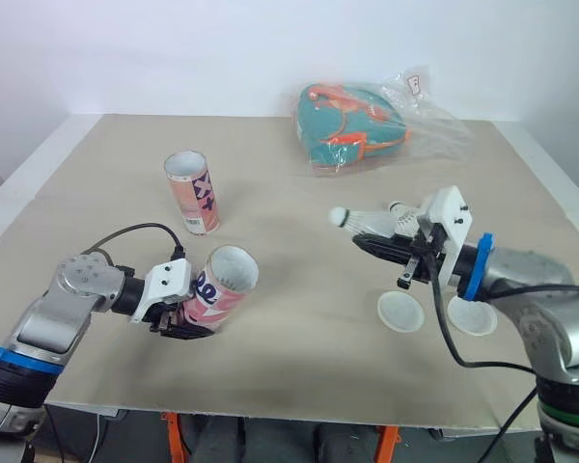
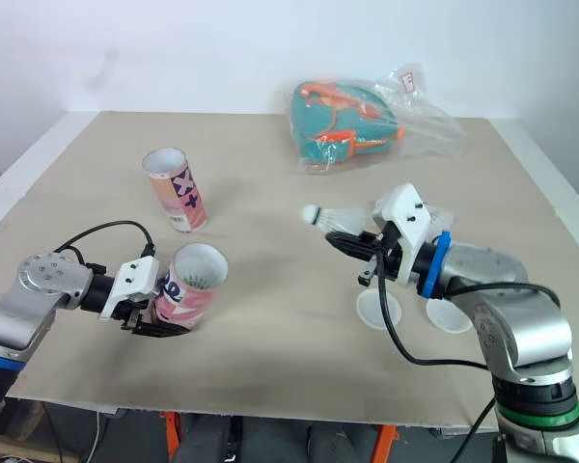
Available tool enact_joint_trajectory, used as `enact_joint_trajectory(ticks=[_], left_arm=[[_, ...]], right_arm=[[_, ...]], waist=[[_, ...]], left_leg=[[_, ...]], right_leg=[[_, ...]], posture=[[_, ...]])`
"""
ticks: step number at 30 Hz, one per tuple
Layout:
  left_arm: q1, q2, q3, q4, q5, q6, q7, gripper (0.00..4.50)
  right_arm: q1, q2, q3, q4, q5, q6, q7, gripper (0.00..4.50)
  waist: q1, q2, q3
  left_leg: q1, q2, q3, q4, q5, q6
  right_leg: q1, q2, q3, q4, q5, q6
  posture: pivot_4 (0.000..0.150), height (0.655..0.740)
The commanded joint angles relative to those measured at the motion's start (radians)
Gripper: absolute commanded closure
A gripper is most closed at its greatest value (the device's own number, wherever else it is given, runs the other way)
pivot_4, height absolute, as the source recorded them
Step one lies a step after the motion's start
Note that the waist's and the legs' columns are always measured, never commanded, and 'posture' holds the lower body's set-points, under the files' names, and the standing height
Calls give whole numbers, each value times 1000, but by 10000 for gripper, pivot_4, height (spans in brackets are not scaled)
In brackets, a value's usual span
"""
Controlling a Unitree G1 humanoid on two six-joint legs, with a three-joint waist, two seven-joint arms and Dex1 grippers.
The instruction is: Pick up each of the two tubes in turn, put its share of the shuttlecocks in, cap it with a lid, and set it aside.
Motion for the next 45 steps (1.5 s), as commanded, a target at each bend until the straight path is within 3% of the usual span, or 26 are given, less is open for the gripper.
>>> enact_joint_trajectory(ticks=[1,10,16,31,34,41,42,45], left_arm=[[12,-20,-77,35,31,13,5,13348],[11,-9,-72,29,28,18,3,13348],[25,-4,-61,14,25,26,13,13348],[32,3,-53,5,23,35,22,13348],[25,0,-54,10,24,33,22,13348],[27,-4,-56,4,22,36,26,13348],[28,-3,-55,4,22,36,26,13348],[31,-2,-54,5,22,35,26,13348]], right_arm=[[-122,-11,124,-10,-31,-96,116,44379],[-389,60,403,173,-264,-395,303,44379],[-461,138,451,280,-322,-477,341,44379],[-489,187,481,364,-411,-591,412,44379],[-504,205,470,369,-395,-574,423,34868],[-518,188,387,287,-191,-405,504,2946],[-519,185,374,281,-165,-381,507,897],[-521,181,343,282,-111,-320,503,897]], waist=[[0,0,0],[7,0,0],[10,-1,0],[10,-1,0],[10,-1,0],[10,-1,0],[10,-1,0],[10,-1,0]], left_leg=[[0,0,0,0,0,0],[-1,2,8,-1,0,0],[-1,2,8,-1,0,0],[-1,3,8,-2,0,0],[-1,3,8,-2,0,0],[-1,3,8,-1,0,0],[-1,4,8,-1,0,0],[-1,4,8,-1,0,0]], right_leg=[[0,0,0,0,0,0],[-3,-4,-2,0,1,-4],[-3,-3,-3,0,3,-7],[-3,-2,-4,1,3,-7],[-3,-2,-4,1,3,-7],[-3,-2,-4,1,3,-7],[-3,-2,-4,1,3,-7],[-3,-2,-4,1,4,-8]], posture=[[1500,7400],[1500,7400],[1500,7400],[1500,7400],[1500,7400],[1500,7400],[1500,7400],[1500,7400]])
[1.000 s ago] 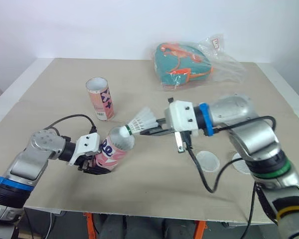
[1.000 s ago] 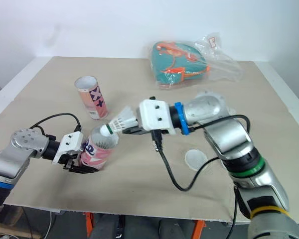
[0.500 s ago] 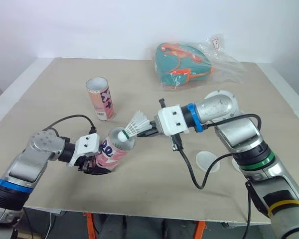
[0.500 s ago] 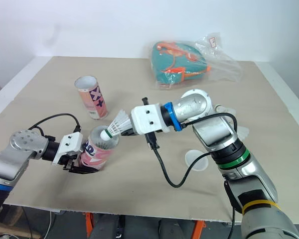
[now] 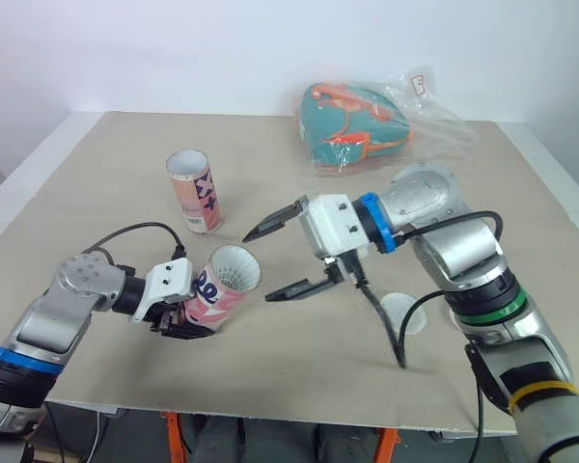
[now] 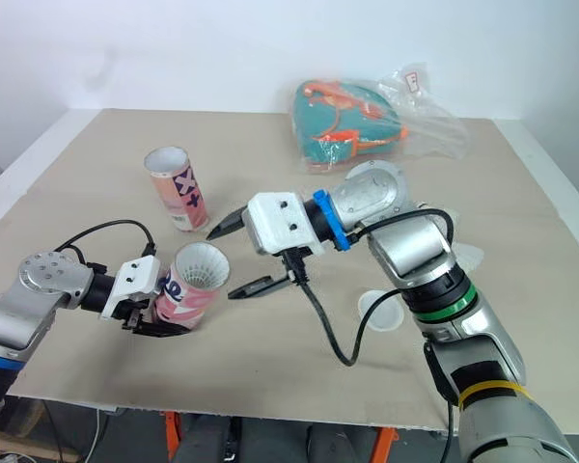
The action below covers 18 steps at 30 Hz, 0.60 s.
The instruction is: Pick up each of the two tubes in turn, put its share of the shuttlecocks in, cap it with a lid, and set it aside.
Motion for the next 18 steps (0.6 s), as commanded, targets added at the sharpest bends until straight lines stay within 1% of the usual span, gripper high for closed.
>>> enact_joint_trajectory(ticks=[1,5,8,9,10,13,14,16,18], left_arm=[[28,-7,-53,28,27,15,21,13348],[34,-7,-49,18,26,14,27,13348],[43,-6,-41,10,24,9,33,13348],[45,-5,-40,8,23,9,34,13348],[46,-3,-39,5,21,11,34,13348],[59,6,-34,-5,16,13,36,13348],[61,9,-33,-5,16,12,35,13348],[62,11,-33,-7,15,12,35,13348],[59,11,-35,-6,14,12,35,13348]], right_arm=[[-25,-6,-66,-21,70,62,-7,897],[12,-3,-94,38,38,98,-101,897],[103,-38,-105,44,32,119,-129,897],[127,-48,-110,40,35,127,-129,5882],[151,-58,-115,35,38,125,-127,8433],[210,-81,-132,8,57,139,-134,21978],[224,-86,-141,-2,67,149,-140,25802],[234,-87,-156,-17,90,169,-146,37112],[235,-85,-166,-23,103,180,-151,44332]], waist=[[0,0,0],[0,0,0],[2,-3,-2],[2,-4,-2],[2,-4,-1],[0,-3,-1],[1,-3,-1],[1,-3,-1],[0,-3,-1]], left_leg=[[0,0,0,0,0,0],[0,0,0,0,0,0],[0,0,0,0,0,0],[0,0,0,0,0,0],[0,0,0,0,0,0],[0,0,2,0,0,0],[0,0,2,0,0,0],[0,0,0,0,0,0],[0,0,1,0,0,0]], right_leg=[[0,0,0,0,0,0],[0,0,0,0,0,0],[0,0,0,0,0,0],[0,-1,-1,0,-1,-1],[0,-1,-1,0,-1,-1],[-1,-1,1,0,-1,-1],[-1,0,1,0,-1,-1],[0,0,-1,0,-1,0],[-1,0,0,0,-1,0]], posture=[[1500,7400],[1500,7400],[1500,7400],[1500,7400],[1500,7400],[1500,7400],[1500,7400],[1500,7400],[1500,7400]])
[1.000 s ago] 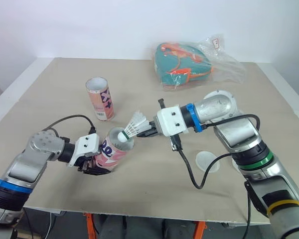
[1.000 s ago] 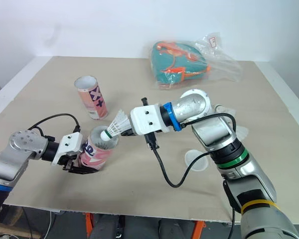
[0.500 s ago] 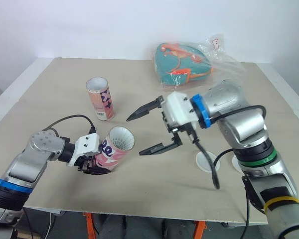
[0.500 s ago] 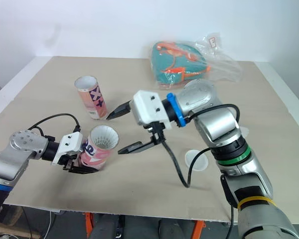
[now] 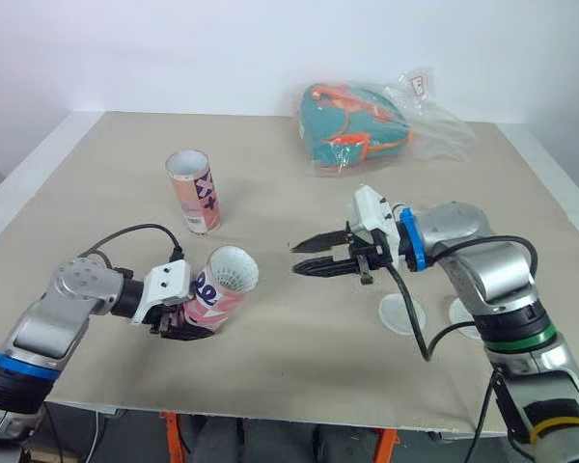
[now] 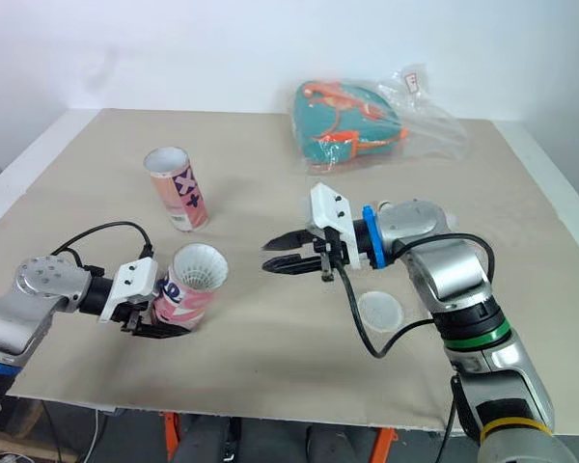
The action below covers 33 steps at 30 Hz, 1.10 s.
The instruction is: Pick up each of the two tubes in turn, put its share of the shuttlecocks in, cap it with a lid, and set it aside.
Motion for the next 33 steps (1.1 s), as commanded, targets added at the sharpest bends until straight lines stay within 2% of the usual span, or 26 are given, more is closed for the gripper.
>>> enact_joint_trajectory(ticks=[1,5,13,16,23,25,26,27,28,29,30,31,33], left_arm=[[23,4,-52,19,26,15,9,13348],[24,2,-53,15,26,15,12,13348],[47,4,-49,-3,20,20,23,13348],[51,4,-49,-2,21,18,22,13348],[14,-17,-73,27,29,8,14,13348],[13,-16,-75,29,29,5,11,13348],[12,-18,-77,31,30,4,11,13348],[11,-18,-78,32,30,3,11,13348],[8,-19,-79,35,30,2,10,13348],[4,-20,-80,38,30,2,10,13348],[2,-20,-80,40,31,2,9,13348],[0,-21,-80,41,31,2,9,13348],[-3,-21,-80,44,31,2,10,13348]], right_arm=[[-8,-5,-46,-53,44,16,-8,44332],[12,-21,-66,-69,61,29,-16,44332],[151,-154,-151,-41,-3,-2,-65,44332],[172,-184,-165,-25,-15,15,-83,35803],[193,-216,-170,-11,-24,-31,-69,244],[171,-196,-161,-33,-4,-15,-74,244],[144,-173,-160,-45,22,11,-85,3757],[113,-150,-154,-55,42,32,-91,3757],[84,-130,-146,-61,56,38,-88,9452],[48,-106,-137,-66,73,50,-84,11874],[27,-91,-131,-68,81,58,-80,18687],[7,-76,-126,-69,91,68,-76,20985],[-49,-38,-94,-72,97,70,-61,30403]], waist=[[0,0,0],[0,0,0],[1,-1,0],[0,0,0],[1,-1,0],[1,-1,0],[1,-1,0],[0,-1,0],[-1,0,0],[0,1,0],[0,1,0],[2,0,0],[3,0,0]], left_leg=[[0,0,0,0,0,0],[0,0,0,0,0,0],[0,0,0,0,0,0],[0,0,0,0,0,0],[0,-1,0,0,0,0],[0,-1,0,1,0,0],[0,-1,0,1,0,0],[0,-1,0,1,0,0],[0,-1,0,1,0,0],[0,-1,1,1,0,0],[0,-1,1,1,0,0],[0,-1,0,1,0,1],[0,0,0,1,0,1]], right_leg=[[0,0,0,0,0,0],[0,0,0,0,0,0],[0,0,0,0,-1,1],[0,0,0,0,0,1],[0,-1,1,-1,-1,1],[1,-1,1,0,-1,1],[1,-1,1,0,-1,1],[1,-1,1,0,-1,1],[1,0,1,0,0,1],[1,-1,1,0,0,1],[1,0,1,0,0,2],[1,0,0,0,0,2],[1,-1,-1,0,0,1]], posture=[[1500,7400],[1500,7400],[1500,7400],[1500,7400],[1500,7400],[1500,7400],[1500,7400],[1500,7400],[1500,7400],[1500,7400],[1500,7400],[1500,7400],[1500,7400]])
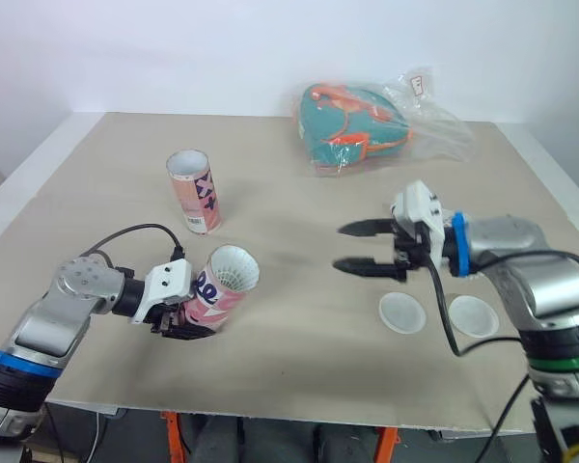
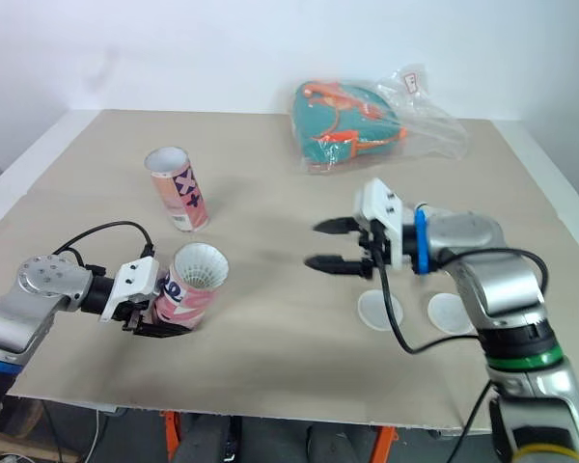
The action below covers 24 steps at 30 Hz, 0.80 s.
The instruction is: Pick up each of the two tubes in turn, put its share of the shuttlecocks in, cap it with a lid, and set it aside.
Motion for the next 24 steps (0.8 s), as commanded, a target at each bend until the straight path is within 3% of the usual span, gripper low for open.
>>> enact_joint_trajectory(ticks=[1,4,11,24], left_arm=[[16,-14,-63,28,32,8,13,13348],[17,-11,-60,26,30,10,13,13348],[27,-4,-51,20,27,16,16,13348],[7,-18,-59,37,35,11,22,13348]], right_arm=[[-63,32,23,-33,32,7,23,35927],[-117,72,50,-37,48,19,44,44153],[-262,139,249,4,-71,-5,108,44153],[-426,260,450,174,-239,-73,227,44153]], waist=[[1,0,0],[1,0,0],[-2,0,0],[0,0,0]], left_leg=[[0,0,0,0,0,0],[0,0,1,0,0,0],[0,1,2,0,0,0],[-1,2,2,0,0,0]], right_leg=[[0,0,0,0,0,0],[0,-1,0,0,0,0],[-1,0,0,0,0,-2],[-1,0,-3,0,1,-3]], posture=[[1500,7400],[1500,7400],[1500,7400],[1500,7400]])
